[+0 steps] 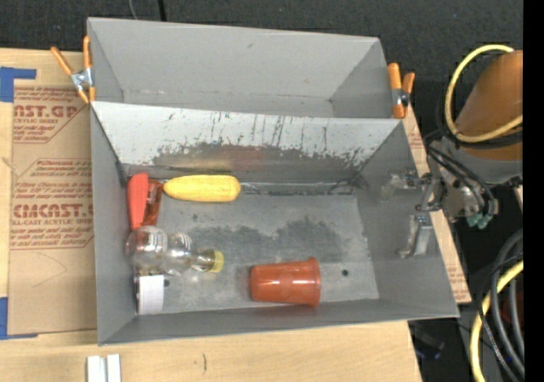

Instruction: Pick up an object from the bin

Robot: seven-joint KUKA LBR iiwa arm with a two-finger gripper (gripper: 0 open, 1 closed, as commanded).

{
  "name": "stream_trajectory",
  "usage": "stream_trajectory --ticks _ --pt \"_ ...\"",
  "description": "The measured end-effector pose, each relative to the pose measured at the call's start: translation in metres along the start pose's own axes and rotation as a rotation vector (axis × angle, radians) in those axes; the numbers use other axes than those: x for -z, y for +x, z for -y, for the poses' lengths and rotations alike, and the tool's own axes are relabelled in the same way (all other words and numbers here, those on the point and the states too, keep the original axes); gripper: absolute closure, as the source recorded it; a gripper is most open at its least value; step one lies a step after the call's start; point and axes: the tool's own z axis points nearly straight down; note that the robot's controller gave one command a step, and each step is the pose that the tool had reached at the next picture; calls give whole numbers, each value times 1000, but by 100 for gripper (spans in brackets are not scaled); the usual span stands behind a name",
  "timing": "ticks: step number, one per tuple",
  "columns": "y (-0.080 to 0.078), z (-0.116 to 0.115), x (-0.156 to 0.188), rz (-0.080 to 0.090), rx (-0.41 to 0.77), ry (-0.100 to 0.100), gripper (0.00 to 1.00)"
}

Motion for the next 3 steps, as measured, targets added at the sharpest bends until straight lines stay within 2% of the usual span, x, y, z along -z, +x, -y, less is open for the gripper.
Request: stream_trajectory --ticks 1,2,3 --pt "-2 -1 4 8 1 1 0" --pt "-11 -36 24 3 33 1 0" --pt "-10 -49 50 8 25 -1 0"
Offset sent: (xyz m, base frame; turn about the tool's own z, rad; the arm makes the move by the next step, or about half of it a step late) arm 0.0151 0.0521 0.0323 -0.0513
